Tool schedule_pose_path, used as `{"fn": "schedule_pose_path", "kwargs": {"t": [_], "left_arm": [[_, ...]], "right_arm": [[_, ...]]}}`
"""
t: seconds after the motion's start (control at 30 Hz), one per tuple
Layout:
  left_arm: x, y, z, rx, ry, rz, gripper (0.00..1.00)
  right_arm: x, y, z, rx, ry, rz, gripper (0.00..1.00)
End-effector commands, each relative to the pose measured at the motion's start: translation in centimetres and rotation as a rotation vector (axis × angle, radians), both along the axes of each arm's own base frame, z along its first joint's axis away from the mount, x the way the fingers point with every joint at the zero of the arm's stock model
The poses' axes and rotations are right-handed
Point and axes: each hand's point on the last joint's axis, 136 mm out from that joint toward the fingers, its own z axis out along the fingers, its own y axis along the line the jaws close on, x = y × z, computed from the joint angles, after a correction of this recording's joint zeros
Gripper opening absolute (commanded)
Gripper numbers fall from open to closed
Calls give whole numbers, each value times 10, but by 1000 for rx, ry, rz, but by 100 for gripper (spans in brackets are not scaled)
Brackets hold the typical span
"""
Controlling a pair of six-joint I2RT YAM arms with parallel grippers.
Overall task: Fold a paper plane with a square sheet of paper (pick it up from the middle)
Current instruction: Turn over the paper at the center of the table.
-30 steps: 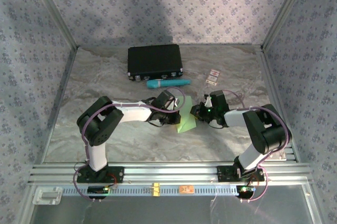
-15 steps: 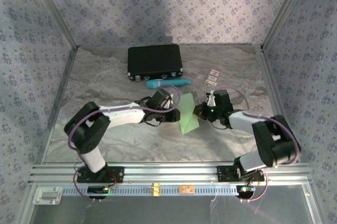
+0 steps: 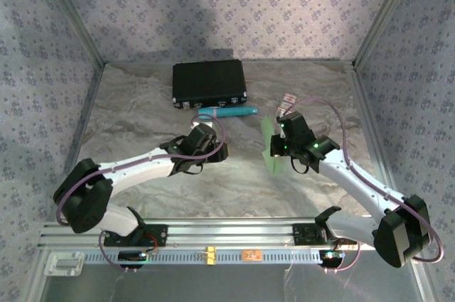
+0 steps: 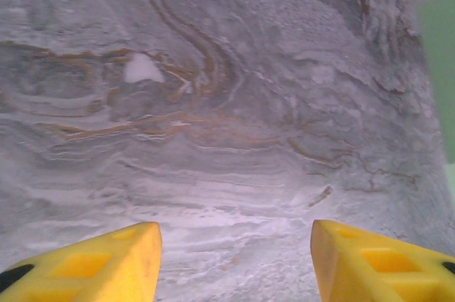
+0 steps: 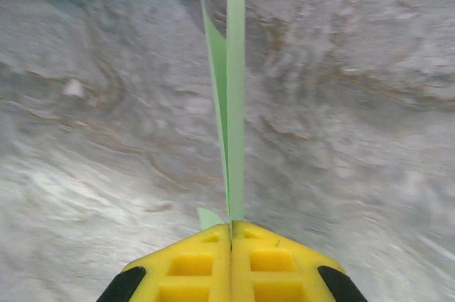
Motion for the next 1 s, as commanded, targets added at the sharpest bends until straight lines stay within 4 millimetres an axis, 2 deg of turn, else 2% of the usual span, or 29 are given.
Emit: {"fn": "schedule_pose_path", "kwargs": {"t": [0.0,0.07,0.2,0.57,0.8,0.87,0.97], "left_arm": [[5,26,5,36,-37,100,60],[4,33,5,44,-45,114,61],[2,44,6,66,-55,145,63],[4,88,25,94,-123,277,77],[-1,106,27,78,-136,330,81],[-2,110,28,76,-140,346,81],[-2,114,30,69,-147,364,82]], "right_arm": [[-7,-44,1,-293,-5,-64,5],[-6,-49,5,-357,-14,-82,5],[-3,-47,12,-491,-50,-78,6],[9,-6,8,-734,-99,-26,4],[10,26,-16,-831,-84,23,6],[11,41,-20,-845,-78,37,6],[8,64,-36,-877,-73,84,6]]}}
